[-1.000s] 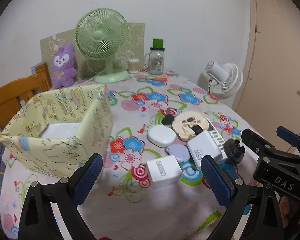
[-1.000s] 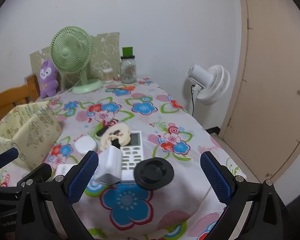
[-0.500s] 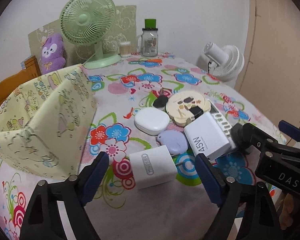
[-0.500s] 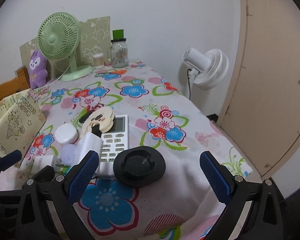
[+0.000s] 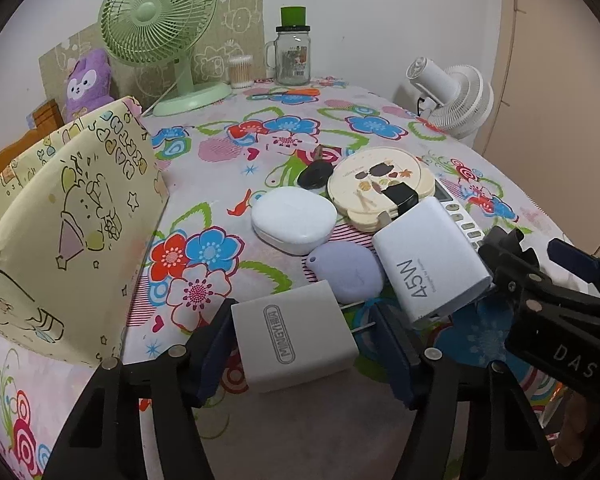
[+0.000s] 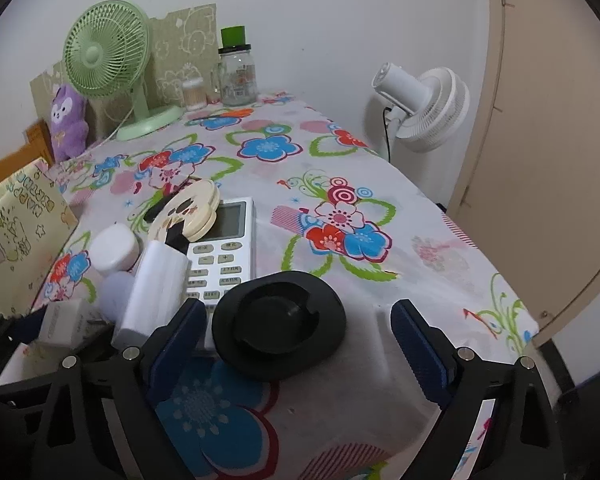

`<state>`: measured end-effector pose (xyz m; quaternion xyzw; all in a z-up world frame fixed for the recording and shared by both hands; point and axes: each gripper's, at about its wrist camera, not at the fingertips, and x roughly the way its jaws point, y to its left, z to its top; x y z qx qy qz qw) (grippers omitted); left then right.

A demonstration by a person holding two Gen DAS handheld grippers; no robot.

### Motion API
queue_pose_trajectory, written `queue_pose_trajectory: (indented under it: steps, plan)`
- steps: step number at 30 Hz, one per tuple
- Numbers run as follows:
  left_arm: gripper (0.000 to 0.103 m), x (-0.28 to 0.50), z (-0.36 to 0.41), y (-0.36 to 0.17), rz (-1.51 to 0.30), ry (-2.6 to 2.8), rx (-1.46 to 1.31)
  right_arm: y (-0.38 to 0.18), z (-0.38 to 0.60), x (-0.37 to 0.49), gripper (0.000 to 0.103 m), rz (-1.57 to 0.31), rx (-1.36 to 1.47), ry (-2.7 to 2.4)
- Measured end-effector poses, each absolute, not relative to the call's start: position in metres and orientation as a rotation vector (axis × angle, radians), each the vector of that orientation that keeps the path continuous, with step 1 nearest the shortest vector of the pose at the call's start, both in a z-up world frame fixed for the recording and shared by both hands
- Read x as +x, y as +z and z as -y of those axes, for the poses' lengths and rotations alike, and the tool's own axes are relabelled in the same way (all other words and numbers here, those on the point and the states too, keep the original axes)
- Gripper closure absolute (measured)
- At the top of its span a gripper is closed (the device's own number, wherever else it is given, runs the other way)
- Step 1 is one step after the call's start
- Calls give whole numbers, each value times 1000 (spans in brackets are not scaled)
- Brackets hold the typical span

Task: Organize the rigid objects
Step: 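Grasp the white charger with the left tool while the right tool approaches the black disc, then grasp the black round disc with the right tool while the left tool lifts the charger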

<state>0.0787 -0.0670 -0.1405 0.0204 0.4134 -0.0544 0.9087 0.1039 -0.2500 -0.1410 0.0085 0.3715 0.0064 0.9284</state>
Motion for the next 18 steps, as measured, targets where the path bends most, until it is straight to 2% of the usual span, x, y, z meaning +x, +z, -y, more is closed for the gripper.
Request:
queue_pose_trajectory:
  steps: [5,12,18]
  plan:
    - [35,78,67,-140,-856,-112,43,-142,251,107,20,-764,63,52]
    - [35,78,68,-140,-863,-117,41,-141,249,103,48,-773,133,127]
    - [35,72,70,-134,-852,-132,49,-138,245,100,48,-782,115,98]
